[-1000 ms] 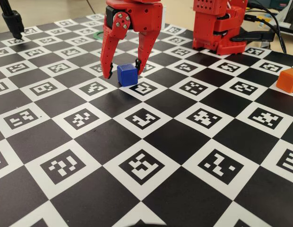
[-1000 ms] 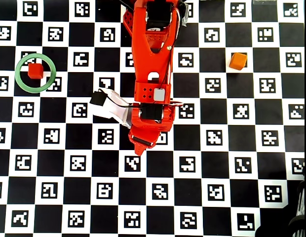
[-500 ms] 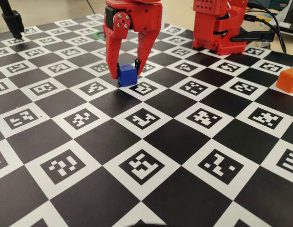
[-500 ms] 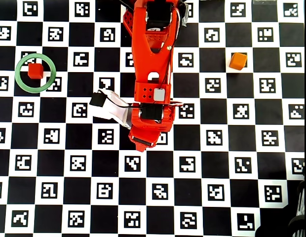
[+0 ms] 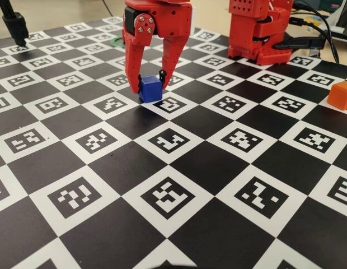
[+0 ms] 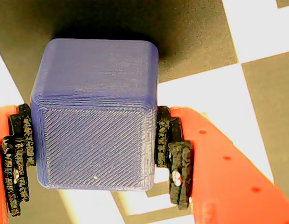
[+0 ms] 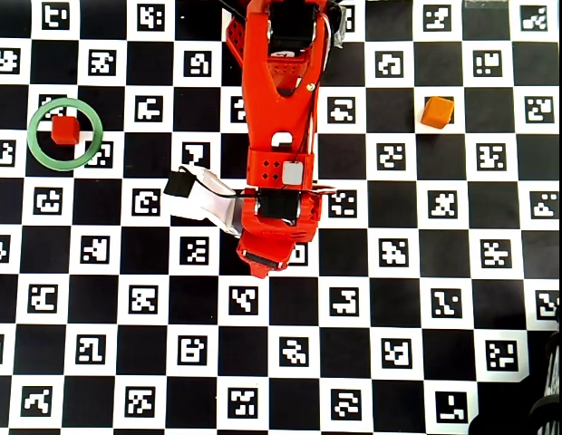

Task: Grab the red cube then put it in the green circle then put the blue cube on top and finally the orange cube on top

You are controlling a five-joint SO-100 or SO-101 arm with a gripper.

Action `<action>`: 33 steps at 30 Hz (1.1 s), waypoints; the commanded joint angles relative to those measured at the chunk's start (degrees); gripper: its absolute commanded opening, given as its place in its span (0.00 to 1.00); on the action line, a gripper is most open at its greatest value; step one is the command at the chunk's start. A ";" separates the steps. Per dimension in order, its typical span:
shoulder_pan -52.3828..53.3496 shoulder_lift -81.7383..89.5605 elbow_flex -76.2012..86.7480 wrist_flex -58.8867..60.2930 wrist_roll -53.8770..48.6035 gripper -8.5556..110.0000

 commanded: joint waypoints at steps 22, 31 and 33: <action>33.31 11.25 -28.21 34.89 -47.90 0.10; 47.55 6.50 -40.17 39.38 -62.49 0.09; 50.19 4.39 -44.30 40.78 -65.30 0.09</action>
